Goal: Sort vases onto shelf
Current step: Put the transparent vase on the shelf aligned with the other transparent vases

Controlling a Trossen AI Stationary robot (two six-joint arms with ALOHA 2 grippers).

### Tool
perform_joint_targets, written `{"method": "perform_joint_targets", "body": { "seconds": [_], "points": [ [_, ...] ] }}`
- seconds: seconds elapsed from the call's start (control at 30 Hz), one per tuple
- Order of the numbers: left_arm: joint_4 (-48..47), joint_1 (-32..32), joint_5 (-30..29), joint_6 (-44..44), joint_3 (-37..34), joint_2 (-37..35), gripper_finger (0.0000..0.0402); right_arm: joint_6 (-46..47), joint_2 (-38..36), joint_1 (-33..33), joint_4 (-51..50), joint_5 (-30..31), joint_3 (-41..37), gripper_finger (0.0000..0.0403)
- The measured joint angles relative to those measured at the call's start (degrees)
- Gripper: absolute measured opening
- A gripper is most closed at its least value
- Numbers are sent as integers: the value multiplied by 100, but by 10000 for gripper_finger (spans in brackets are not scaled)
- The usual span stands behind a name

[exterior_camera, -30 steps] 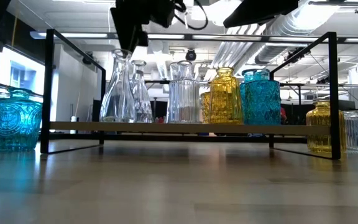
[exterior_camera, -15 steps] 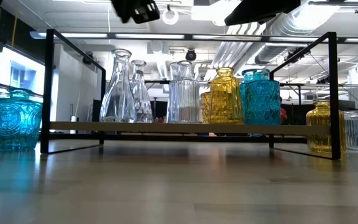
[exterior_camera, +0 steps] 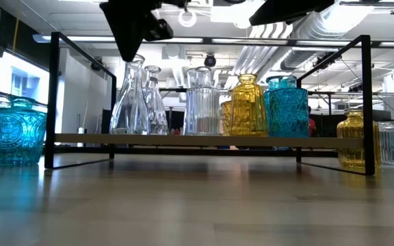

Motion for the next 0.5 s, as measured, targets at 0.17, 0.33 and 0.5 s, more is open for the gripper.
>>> {"method": "perform_joint_targets", "body": {
  "seconds": [0.17, 0.33, 0.5],
  "points": [
    [-39, 12, -462, -40, -170, 0, 0, 0, 0, 0, -3, 0, 0, 0],
    [-37, 66, -699, -39, -212, 0, 0, -2, 0, 0, -4, 0, 0, 0],
    [-37, 164, -882, -36, -212, 0, 0, 1, 0, 0, -4, 2, 0, 0]
  ]
}}
